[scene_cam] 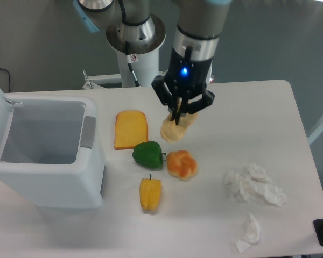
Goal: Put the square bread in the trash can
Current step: 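Carry the bread roll with the gripper toward the white trash can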
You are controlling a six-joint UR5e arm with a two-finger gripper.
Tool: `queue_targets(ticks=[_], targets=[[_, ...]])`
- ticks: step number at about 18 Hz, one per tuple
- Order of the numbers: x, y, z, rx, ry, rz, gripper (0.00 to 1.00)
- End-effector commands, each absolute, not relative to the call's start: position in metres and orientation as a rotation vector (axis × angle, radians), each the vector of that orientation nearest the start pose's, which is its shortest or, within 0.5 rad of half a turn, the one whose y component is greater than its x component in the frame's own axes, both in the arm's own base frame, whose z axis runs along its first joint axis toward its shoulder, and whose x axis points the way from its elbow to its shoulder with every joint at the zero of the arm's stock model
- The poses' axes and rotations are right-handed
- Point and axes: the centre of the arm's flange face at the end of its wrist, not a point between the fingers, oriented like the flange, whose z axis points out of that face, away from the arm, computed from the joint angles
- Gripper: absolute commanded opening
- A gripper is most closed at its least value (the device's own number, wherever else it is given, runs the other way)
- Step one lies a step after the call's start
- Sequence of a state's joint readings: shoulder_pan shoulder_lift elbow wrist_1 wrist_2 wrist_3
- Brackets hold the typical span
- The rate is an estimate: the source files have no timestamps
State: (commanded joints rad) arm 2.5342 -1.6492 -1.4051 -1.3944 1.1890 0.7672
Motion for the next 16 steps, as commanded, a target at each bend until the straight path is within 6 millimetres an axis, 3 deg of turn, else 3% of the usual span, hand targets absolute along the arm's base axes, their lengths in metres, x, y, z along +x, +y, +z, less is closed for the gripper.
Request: queue_targets(ticks=[4,11,16], targets=[[-0.32,0.455,0.575,-2.611,-0.316,-0.132,0.0],[-0.267,0.49,0.595,-2.497,-0.325,-0.19,0.0],[-0.209,0.517,0.597,-2.494,-0.216,-0.24,0.04]])
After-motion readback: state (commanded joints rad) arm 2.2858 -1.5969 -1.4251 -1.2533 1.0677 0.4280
